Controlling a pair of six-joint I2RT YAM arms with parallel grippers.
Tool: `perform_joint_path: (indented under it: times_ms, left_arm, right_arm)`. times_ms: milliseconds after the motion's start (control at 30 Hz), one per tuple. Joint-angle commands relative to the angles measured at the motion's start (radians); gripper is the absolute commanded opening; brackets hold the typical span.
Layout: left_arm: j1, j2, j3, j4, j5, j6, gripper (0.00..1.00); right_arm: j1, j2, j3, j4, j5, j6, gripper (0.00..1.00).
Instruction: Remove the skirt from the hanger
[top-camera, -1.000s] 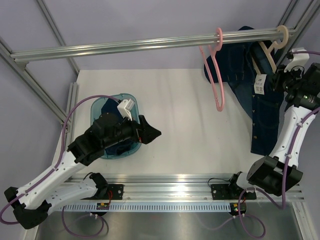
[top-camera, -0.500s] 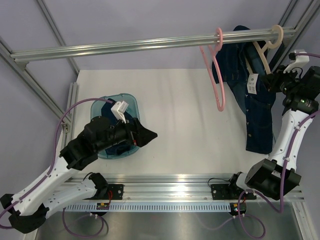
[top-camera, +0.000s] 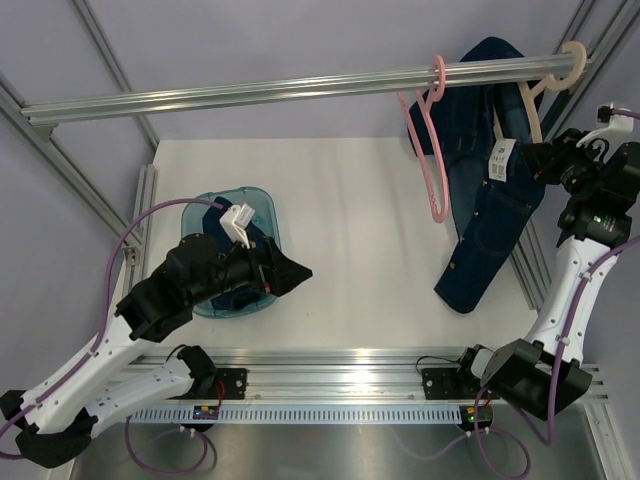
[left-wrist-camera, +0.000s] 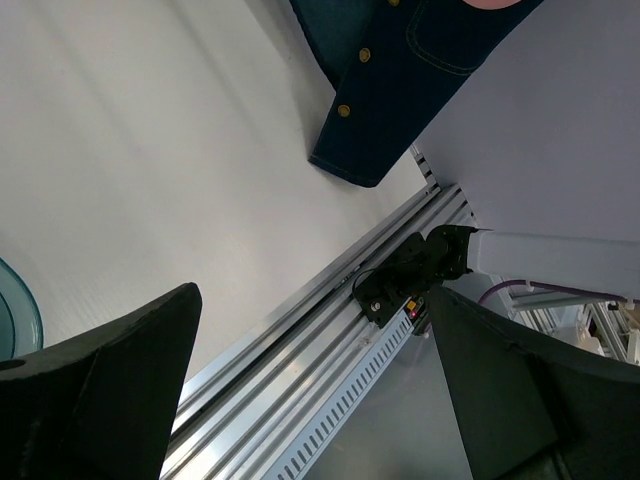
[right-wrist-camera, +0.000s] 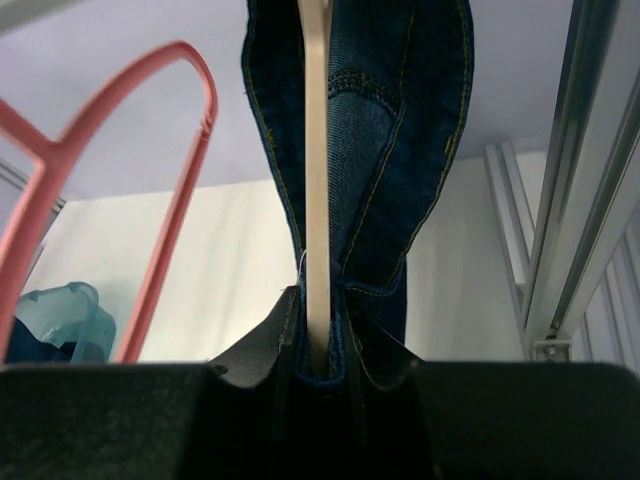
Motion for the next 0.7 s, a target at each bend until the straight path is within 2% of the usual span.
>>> perform_joint_path:
  times_ms: [0, 100, 167, 267, 333, 433, 467, 667]
  left_arm:
    - [-0.003, -0.001, 0.060, -0.001, 0.030, 0.001, 0.99]
    - [-0.003, -0.006, 0.060, -0.003, 0.041, -0.007, 0.99]
    - [-0.003, -0.012, 0.055, -0.004, 0.041, -0.016, 0.99]
    - [-0.003, -0.018, 0.055, -0.009, 0.043, -0.022, 0.99]
    - [-0.003, -0.017, 0.072, -0.026, 0.040, -0.019, 0.99]
    - [-0.003, -0.012, 0.104, -0.049, 0.035, -0.012, 0.99]
    - [-0.001, -0.012, 0.110, -0.052, 0.035, -0.010, 0.99]
    - [-0.001, 0.009, 0.159, -0.089, 0.043, -0.013, 0.99]
  right_arm:
    - [-0.002, -0.151, 0.025, 0.327, -0.010, 0.051, 0.00]
    - [0.000, -0.162, 0.030, 0.341, -0.022, 0.045, 0.00]
    - [0.002, -0.168, 0.013, 0.399, -0.027, 0.102, 0.00]
    - [0.002, -0.206, -0.019, 0.377, 0.022, 0.146, 0.00]
    - [0.002, -0.239, -0.045, 0.317, 0.078, 0.108, 0.00]
    - [0.035, -0.291, -0.054, 0.130, 0.159, 0.015, 0.00]
    - [0.044, -0.321, -0.059, 0.052, 0.182, 0.001, 0.00]
    - [0.121, -0.423, -0.151, -0.161, 0.268, -0.025, 0.00]
